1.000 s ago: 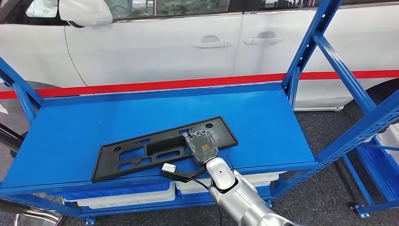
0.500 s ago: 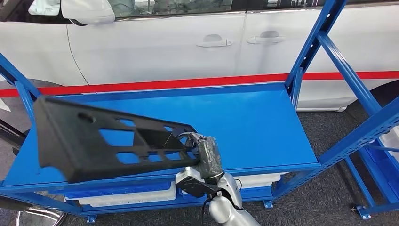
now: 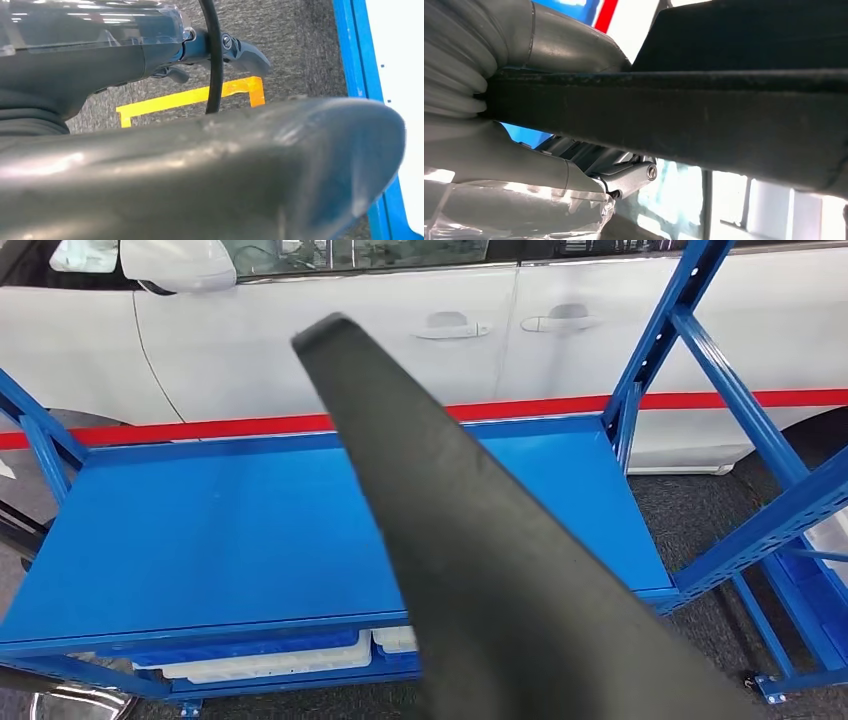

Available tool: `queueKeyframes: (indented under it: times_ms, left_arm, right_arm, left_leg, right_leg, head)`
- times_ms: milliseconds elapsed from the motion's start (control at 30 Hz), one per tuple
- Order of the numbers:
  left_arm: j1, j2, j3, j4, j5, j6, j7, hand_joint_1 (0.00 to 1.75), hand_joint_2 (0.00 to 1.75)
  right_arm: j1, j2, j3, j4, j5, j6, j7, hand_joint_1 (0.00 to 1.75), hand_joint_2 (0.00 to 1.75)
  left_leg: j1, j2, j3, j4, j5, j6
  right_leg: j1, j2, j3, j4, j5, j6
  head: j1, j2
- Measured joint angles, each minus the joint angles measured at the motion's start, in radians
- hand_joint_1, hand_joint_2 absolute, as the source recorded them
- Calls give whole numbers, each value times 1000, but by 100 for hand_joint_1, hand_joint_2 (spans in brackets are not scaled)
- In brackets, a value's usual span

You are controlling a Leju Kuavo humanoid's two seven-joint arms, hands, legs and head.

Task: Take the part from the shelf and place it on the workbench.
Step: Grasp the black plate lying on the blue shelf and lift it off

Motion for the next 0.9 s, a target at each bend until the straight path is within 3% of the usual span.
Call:
queueKeyframes:
  times_ms: [100, 133, 200, 233, 267, 300, 333, 367, 433, 467, 567, 633, 733, 767, 800, 833, 900]
  left_arm:
    - [0, -6, 3, 0, 1, 2, 8, 0, 0]
    - [-1, -8, 5, 0, 3, 2, 10, 0, 0]
    - [-3, -9, 7, 0, 6, 3, 12, 0, 0]
    - [-3, -9, 7, 0, 7, 3, 13, 0, 0]
    - [-3, -10, 8, 0, 7, 3, 13, 0, 0]
    - [-3, -11, 8, 0, 8, 3, 14, 0, 0]
    - [-3, -12, 8, 0, 8, 3, 14, 0, 0]
    - [-3, -13, 8, 0, 8, 2, 14, 0, 0]
    - [-4, -16, 9, 0, 8, 2, 14, 0, 0]
    - [-4, -16, 10, 0, 8, 1, 15, 0, 0]
    - [-7, -17, 18, 0, 12, 0, 24, 0, 0]
    - [-7, -19, 24, 0, 14, 1, 31, 0, 0]
    - [-7, -23, 27, 0, 14, 2, 40, 0, 0]
    - [-7, -24, 27, 0, 13, 2, 43, 0, 0]
    - [-7, -25, 28, 0, 12, 3, 45, 0, 0]
    - [-7, -25, 29, 0, 12, 4, 46, 0, 0]
    - [-8, -25, 30, 0, 10, 5, 45, 0, 0]
  right_arm:
    - [21, -2, -10, -14, -44, 18, 13, 175, 175]
    - [26, -3, -14, -17, -51, 20, 15, 175, 175]
    - [36, -5, -23, -21, -58, 24, 16, 175, 175]
    - [41, -7, -27, -22, -60, 25, 16, 175, 175]
    - [46, -8, -29, -22, -61, 25, 16, 175, 175]
    - [50, -10, -32, -22, -61, 25, 17, 175, 175]
    - [52, -11, -33, -22, -61, 25, 17, 175, 175]
    - [53, -11, -35, -23, -61, 26, 17, 175, 175]
    - [53, -12, -37, -26, -61, 26, 18, 175, 175]
    - [54, -12, -38, -27, -61, 27, 19, 175, 175]
    - [71, -12, -45, -28, -55, 38, 29, 175, 175]
    - [94, -12, -53, -28, -49, 62, 28, 175, 175]
    - [136, -12, -63, -28, -31, 102, 14, 175, 175]
    - [149, -12, -66, -28, -20, 109, 10, 175, 175]
    - [162, -13, -70, -27, -5, 114, 4, 175, 175]
    - [176, -13, -73, -26, 10, 112, -2, 175, 175]
    - [207, -16, -76, -26, 36, 98, -22, 175, 175]
  left_leg:
    - [6, 0, 4, -12, 10, 18]
    - [9, 1, 5, -17, 13, 25]
    - [8, 2, 3, -18, 15, 32]
    - [8, 3, 2, -17, 14, 32]
    - [8, 2, 1, -16, 14, 32]
    - [8, 2, 1, -15, 14, 31]
    - [8, 1, 2, -14, 13, 30]
    - [8, 0, 4, -13, 11, 28]
    - [4, -1, 4, -6, 6, 18]
    - [3, -1, 3, -4, 4, 13]
    - [5, -1, 3, -1, 0, -6]
    - [8, 0, -13, 43, -37, -16]
    - [11, 0, -87, 229, -145, -25]
    - [11, 1, -105, 275, -162, -26]
    - [11, 1, -105, 284, -158, -25]
    - [11, 1, -83, 248, -133, -23]
    - [9, 0, -6, 105, -72, -12]
  right_leg:
    - [0, -1, -7, 19, -17, 17]
    - [-1, -1, -25, 57, -41, 22]
    - [-5, -1, -88, 188, -109, 30]
    - [-7, -1, -121, 253, -133, 33]
    - [-9, -1, -141, 291, -138, 36]
    - [-11, -1, -142, 287, -122, 37]
    - [-13, -2, -121, 241, -90, 37]
    - [-15, -2, -85, 170, -51, 36]
    - [-13, -2, -24, 44, -4, 28]
    - [-12, -2, -11, 16, 2, 23]
    - [-8, -2, -10, 6, 3, 4]
    - [-12, -6, -7, 1, 10, -10]
    - [-11, -10, -13, 2, 14, -18]
    - [-9, -10, -16, 4, 14, -18]
    - [-7, -10, -19, 7, 14, -18]
    - [-6, -10, -22, 10, 14, -18]
    - [-4, -9, -24, 16, 14, -17]
  head:
    - [0, 0]
    - [0, 0]
    - [0, 0]
    - [0, 0]
    - [0, 0]
    - [0, 0]
    - [0, 0]
    - [0, 0]
    - [0, 0]
    - [0, 0]
    - [0, 0]
    - [0, 0]
    - [0, 0]
    - [0, 0]
    - [0, 0]
    - [0, 0]
    - [0, 0]
